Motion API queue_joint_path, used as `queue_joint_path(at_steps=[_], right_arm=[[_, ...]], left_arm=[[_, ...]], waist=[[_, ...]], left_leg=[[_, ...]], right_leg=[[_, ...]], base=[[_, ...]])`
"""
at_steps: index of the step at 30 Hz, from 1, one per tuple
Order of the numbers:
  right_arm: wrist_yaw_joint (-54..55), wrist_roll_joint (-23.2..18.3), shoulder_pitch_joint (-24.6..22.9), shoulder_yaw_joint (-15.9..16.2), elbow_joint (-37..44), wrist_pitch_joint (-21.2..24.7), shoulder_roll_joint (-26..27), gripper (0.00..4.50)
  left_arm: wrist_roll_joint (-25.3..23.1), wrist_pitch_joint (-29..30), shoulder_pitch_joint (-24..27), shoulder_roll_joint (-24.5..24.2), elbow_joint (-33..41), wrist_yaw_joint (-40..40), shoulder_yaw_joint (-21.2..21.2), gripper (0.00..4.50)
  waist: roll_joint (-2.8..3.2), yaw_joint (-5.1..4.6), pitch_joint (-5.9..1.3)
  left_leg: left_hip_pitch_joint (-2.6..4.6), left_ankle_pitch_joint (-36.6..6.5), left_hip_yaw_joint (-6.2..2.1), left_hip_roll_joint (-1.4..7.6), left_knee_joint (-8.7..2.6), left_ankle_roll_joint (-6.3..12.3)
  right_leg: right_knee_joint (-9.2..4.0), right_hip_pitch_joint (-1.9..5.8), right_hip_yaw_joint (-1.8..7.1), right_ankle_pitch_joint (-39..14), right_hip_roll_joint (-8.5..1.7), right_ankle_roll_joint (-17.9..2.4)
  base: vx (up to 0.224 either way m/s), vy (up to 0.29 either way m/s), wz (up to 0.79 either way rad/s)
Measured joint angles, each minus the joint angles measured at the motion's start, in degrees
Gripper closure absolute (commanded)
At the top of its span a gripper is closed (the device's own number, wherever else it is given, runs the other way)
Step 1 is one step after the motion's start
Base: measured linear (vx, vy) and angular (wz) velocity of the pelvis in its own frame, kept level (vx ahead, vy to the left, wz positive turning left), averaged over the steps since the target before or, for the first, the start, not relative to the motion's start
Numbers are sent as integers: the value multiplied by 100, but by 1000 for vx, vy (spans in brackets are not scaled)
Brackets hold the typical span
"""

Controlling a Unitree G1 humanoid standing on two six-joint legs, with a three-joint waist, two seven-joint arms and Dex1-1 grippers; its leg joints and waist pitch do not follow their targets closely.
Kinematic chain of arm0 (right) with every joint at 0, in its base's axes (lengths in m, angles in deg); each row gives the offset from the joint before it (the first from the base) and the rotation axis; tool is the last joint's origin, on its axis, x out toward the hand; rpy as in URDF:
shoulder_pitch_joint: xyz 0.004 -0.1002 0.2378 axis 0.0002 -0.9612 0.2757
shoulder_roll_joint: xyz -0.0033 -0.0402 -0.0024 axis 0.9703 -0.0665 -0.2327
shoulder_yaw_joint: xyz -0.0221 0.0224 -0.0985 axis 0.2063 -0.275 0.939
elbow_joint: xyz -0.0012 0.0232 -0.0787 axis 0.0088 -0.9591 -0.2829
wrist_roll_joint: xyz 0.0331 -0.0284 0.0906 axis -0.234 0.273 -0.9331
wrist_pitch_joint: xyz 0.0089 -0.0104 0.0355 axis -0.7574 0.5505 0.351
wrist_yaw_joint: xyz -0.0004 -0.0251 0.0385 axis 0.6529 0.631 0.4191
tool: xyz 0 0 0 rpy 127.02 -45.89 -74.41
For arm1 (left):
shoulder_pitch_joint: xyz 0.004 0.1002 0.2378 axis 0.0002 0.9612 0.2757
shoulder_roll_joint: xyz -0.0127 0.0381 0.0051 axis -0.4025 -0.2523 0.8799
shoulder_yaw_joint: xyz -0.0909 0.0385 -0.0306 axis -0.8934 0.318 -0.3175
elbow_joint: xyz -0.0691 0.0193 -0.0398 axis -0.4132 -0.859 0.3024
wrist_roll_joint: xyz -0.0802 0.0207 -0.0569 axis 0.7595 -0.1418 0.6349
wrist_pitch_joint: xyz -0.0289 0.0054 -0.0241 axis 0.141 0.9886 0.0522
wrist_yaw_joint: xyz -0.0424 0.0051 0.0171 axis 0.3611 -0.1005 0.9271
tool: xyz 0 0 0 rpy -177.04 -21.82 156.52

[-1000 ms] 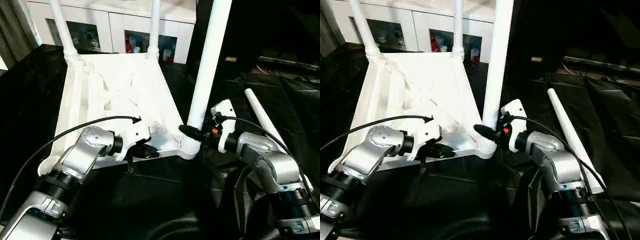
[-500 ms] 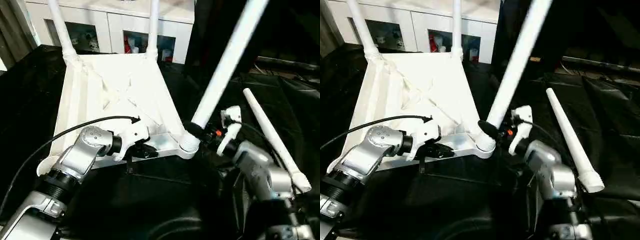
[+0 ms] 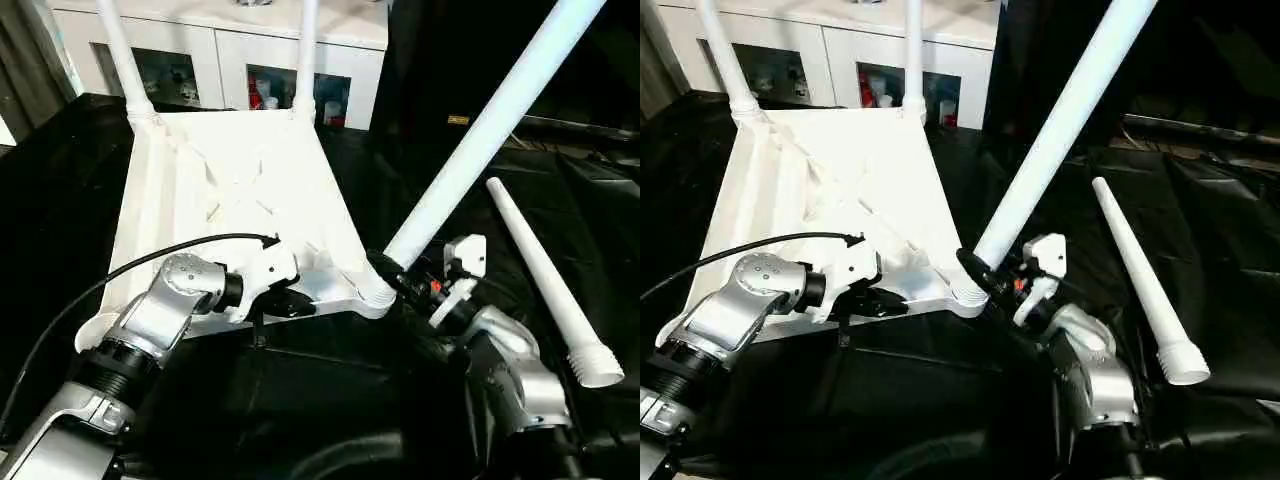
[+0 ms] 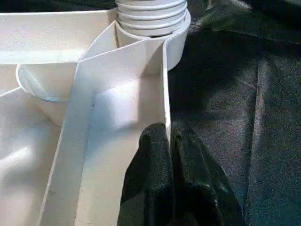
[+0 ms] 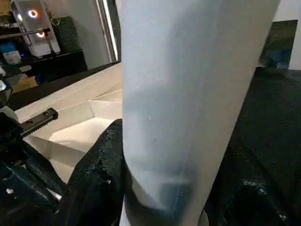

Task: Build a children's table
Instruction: Insert table leg to table base

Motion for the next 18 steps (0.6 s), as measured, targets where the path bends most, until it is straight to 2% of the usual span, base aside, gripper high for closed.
queue_joint_path(at_steps=[6,11,18], right_arm=[[-189,207,285,221,-219,-115,-183,262],[-619,438,762,440,-654,-73,-391,262],[-1217,436,930,521,-787,0,-664,262]], left_arm=[[-21,-87,0,-23,-64,13,0,450],[-65,-95,-5,-62,-75,19,-1,450],[-61,-193,-26,-72,-129,203,2,450]], waist=[[4,-32,-9],[-48,-52,-38],[-92,-42,-66]], left_leg=[[20,0,0,0,-5,0],[28,0,-1,0,-20,0],[28,0,0,0,-38,0]], right_leg=[[-3,12,0,-18,0,30],[-13,9,-9,-19,0,31],[-23,10,-13,-17,0,29]], base=[[0,0,0],[0,0,0],[0,0,0]])
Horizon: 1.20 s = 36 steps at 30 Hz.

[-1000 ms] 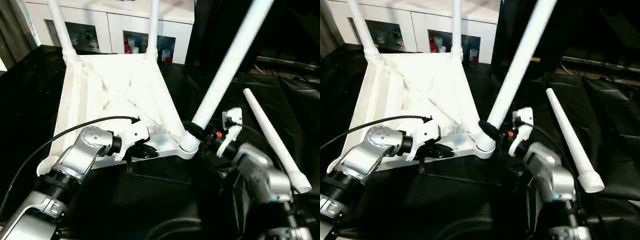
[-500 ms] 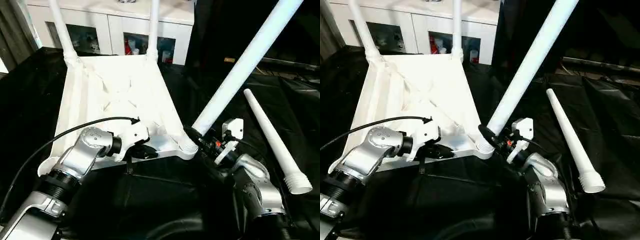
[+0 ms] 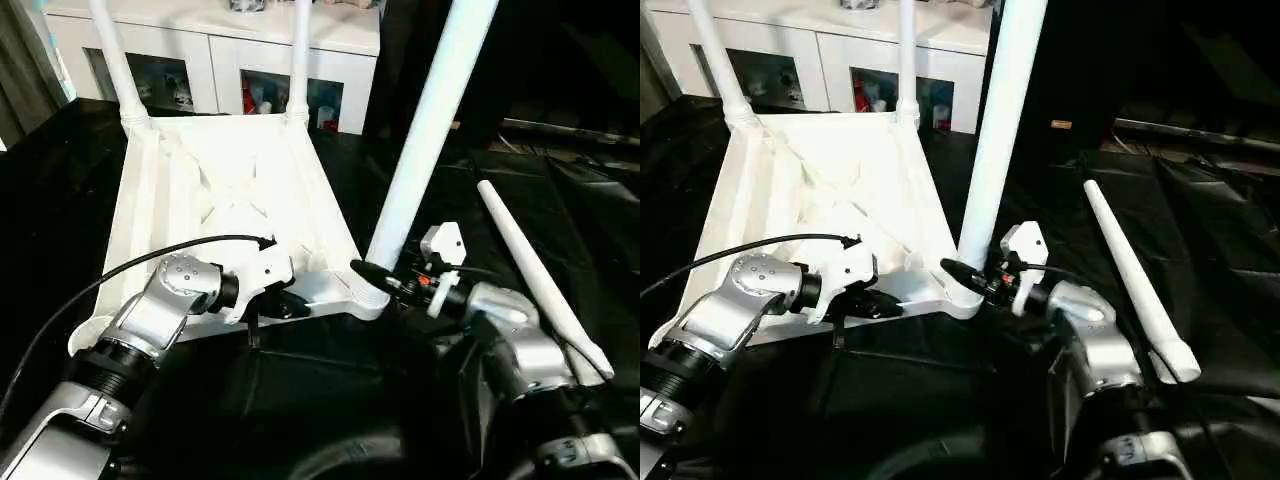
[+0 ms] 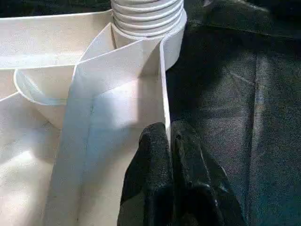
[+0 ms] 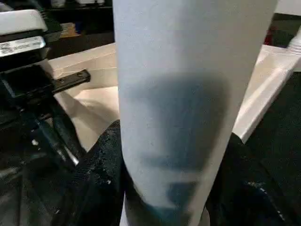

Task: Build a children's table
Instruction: Insert table leg to table base, then rotate leg to tighten

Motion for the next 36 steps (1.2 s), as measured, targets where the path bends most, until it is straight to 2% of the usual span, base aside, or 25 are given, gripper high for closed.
queue_joint_path(at_steps=[13,19,24,29,34,36], right_arm=[[-888,-174,64,41,-93,47,-189,263],[-794,-170,143,29,-257,46,-186,263],[360,3,178,-216,-470,-33,178,263],[2096,325,196,-511,-521,-18,633,263],[3748,512,634,-744,-974,79,1215,263],[4034,568,706,-749,-1030,116,1295,263]], left_arm=[[130,-62,-30,-139,-61,561,-37,450],[65,-193,-208,-21,-410,474,-22,450],[-159,211,-469,373,-663,-235,-30,450],[-337,761,-807,998,-1060,-1148,-47,450],[-485,1197,-927,1479,-1184,-1978,-117,450],[-512,1285,-940,1579,-1188,-2100,-117,450]], waist=[[-2,35,-12],[3,61,-12],[0,48,-14],[7,15,-16],[19,-56,-22],[21,-63,-22]], left_leg=[[-2,0,1,0,-29,0],[1,0,2,3,-28,0],[6,1,2,5,-29,-1],[6,1,1,6,-36,-2],[19,1,0,3,-35,-2],[19,1,-3,4,-36,-2]], right_leg=[[-21,3,-8,-4,0,-38],[-22,21,-8,-3,-1,-40],[-31,38,-8,-16,-3,-17],[-95,60,-18,-17,-4,-13],[-106,65,-22,-17,-7,-14],[-106,65,-28,-18,-7,-13]], base=[[0,0,0],[0,0,0],[0,0,0],[0,0,0],[0,0,0],[0,0,0]])
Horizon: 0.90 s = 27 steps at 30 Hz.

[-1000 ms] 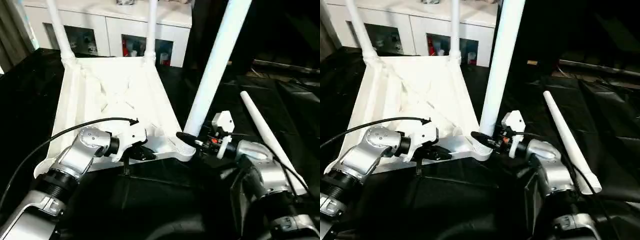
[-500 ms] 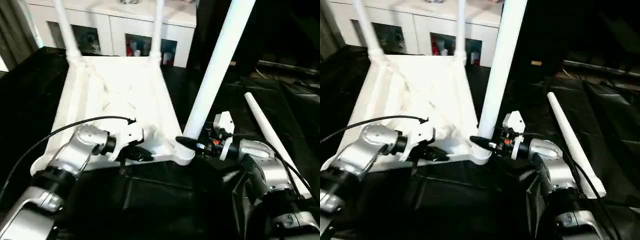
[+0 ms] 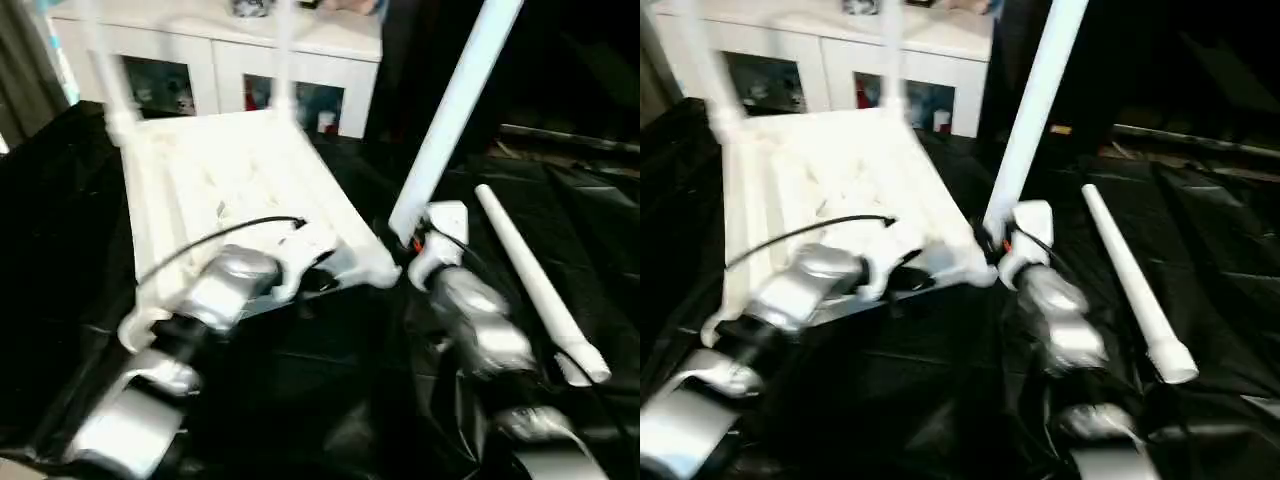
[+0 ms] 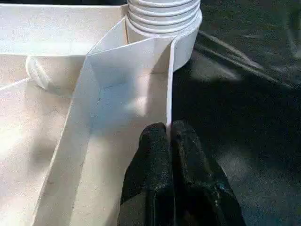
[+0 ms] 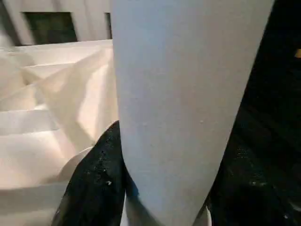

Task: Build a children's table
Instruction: Rotate leg to tighten

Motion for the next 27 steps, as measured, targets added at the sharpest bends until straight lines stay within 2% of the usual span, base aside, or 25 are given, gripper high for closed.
queue_joint_path(at_steps=[5,20,21,23,25,27], right_arm=[[700,162,249,-98,-145,283,246,263],[946,342,490,-105,-353,317,302,263],[940,346,493,-104,-354,317,301,228],[888,358,531,-96,-406,317,286,228],[800,359,548,-91,-443,319,285,187],[753,383,533,-71,-569,394,274,175]], left_arm=[[-104,349,-4,234,86,-347,-13,450],[-113,494,-20,287,138,-484,-86,450],[-112,494,-20,282,139,-484,-86,450],[-111,494,-19,266,152,-483,-86,450],[-109,495,-13,245,185,-476,-86,450],[-108,493,12,226,245,-467,-89,450]], waist=[[-7,-60,-21],[-16,-101,-35],[-16,-101,-35],[-16,-111,-34],[-14,-127,-33],[-15,-122,-31]], left_leg=[[-2,0,-20,2,-2,0],[-1,-1,-20,8,-24,-1],[-2,-1,-20,8,-24,-1],[-4,-1,-20,8,-25,-1],[-13,-1,-20,8,-26,-1],[-25,-1,-19,8,-27,-1]], right_leg=[[-6,6,-29,0,-3,1],[-10,0,-41,2,-5,1],[-10,-1,-42,1,-5,1],[-10,-6,-42,1,-5,2],[-11,-17,-42,1,-5,2],[-11,-33,-42,1,-5,2]], base=[[0,0,0],[0,0,0],[0,0,0],[0,0,0],[0,0,0],[0,0,0]])
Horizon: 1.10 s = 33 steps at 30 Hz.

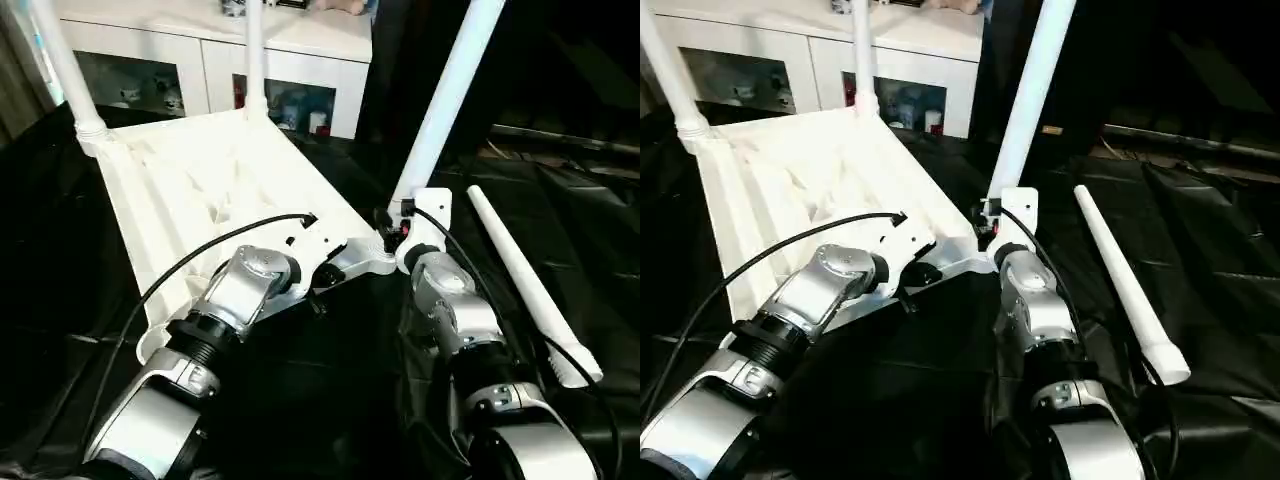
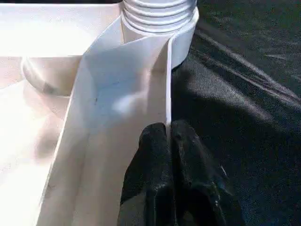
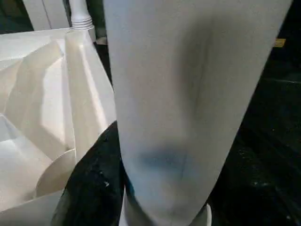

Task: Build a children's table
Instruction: Rotate leg to tighten

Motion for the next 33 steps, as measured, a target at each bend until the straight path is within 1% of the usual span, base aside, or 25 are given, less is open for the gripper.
queue_joint_path(at_steps=[1,4,6,9,10,11,12,13,15,16,21,24,25,29,33], right_arm=[[-60,1,12,4,-1,4,-19,175],[-258,15,-30,24,35,-63,-84,143],[-585,-15,-221,34,109,-240,-162,118],[-1103,-79,-544,102,288,-395,-316,90],[-1302,-120,-643,124,369,-447,-371,83],[-1476,-184,-715,131,517,-427,-469,73],[-1681,-237,-803,170,650,-398,-531,73],[-1863,-272,-884,213,759,-385,-616,53],[-2207,-321,-1024,297,990,-329,-770,39],[-2484,-390,-1147,346,1184,-269,-933,39],[-3364,-584,-1379,463,1598,-80,-1351,39],[-3882,-703,-1404,511,1825,-9,-1678,39],[-4064,-725,-1404,534,1868,-4,-1785,39],[-4609,-730,-1429,706,2013,34,-1989,39],[-4922,-729,-1429,806,2024,30,-2113,39]], left_arm=[[9,-9,16,-24,70,27,-1,450],[10,-110,47,-97,142,132,-1,450],[25,-224,141,-162,292,234,-1,450],[73,-399,237,-310,510,453,19,450],[108,-466,282,-376,584,517,17,450],[119,-472,309,-413,672,573,22,450],[135,-484,339,-468,734,627,24,450],[158,-497,370,-524,800,671,25,450],[173,-514,448,-656,947,779,23,450],[194,-538,543,-766,1081,874,10,450],[300,-667,789,-1134,1429,1312,-3,450],[428,-707,957,-1405,1687,1660,-3,450],[483,-770,1007,-1491,1741,1797,0,450],[581,-872,1193,-1744,1997,2158,2,450],[641,-871,1229,-1822,2038,2349,3,450]], waist=[[-1,-1,-1],[15,3,9],[19,20,12],[60,44,40],[83,46,57],[90,47,64],[97,53,72],[97,60,75],[107,65,89],[116,72,95],[117,103,110],[114,156,111],[109,191,115],[98,255,121],[87,309,127]], left_leg=[[-8,0,2,0,0,0],[-16,0,6,0,-9,0],[-42,1,6,3,-17,-1],[-80,5,10,10,-20,-1],[-94,54,14,14,-22,67],[-99,57,18,15,-24,70],[-101,57,19,15,-26,71],[-107,58,20,15,-27,72],[-111,63,21,17,-27,79],[-111,64,23,17,-27,81],[-109,69,26,20,-26,72],[-101,69,27,21,-25,73],[-101,70,28,22,-25,74],[-107,76,29,22,-21,84],[-115,78,34,23,4,88]], right_leg=[[0,-4,0,1,0,-1],[0,-15,0,4,0,-5],[3,-42,-3,24,0,-26],[13,-76,-9,37,1,-37],[16,-88,-13,34,3,-42],[18,-95,-13,31,3,-46],[18,-99,-13,29,3,-49],[19,-107,-13,29,3,-51],[22,-115,-15,29,3,-51],[22,-113,-14,29,1,-51],[21,-113,-13,30,1,-52],[24,-121,-14,29,1,-52],[24,-121,-15,29,1,-52],[28,-126,-15,28,0,-53],[44,-124,-13,29,-8,-53]], base=[[0,0,0],[0,0,0],[0,0,0],[0,0,0],[0,0,0],[0,0,0],[0,0,0],[0,0,0],[0,0,0],[0,0,0],[0,0,0],[0,0,0],[0,0,0],[0,0,0],[0,0,0]])
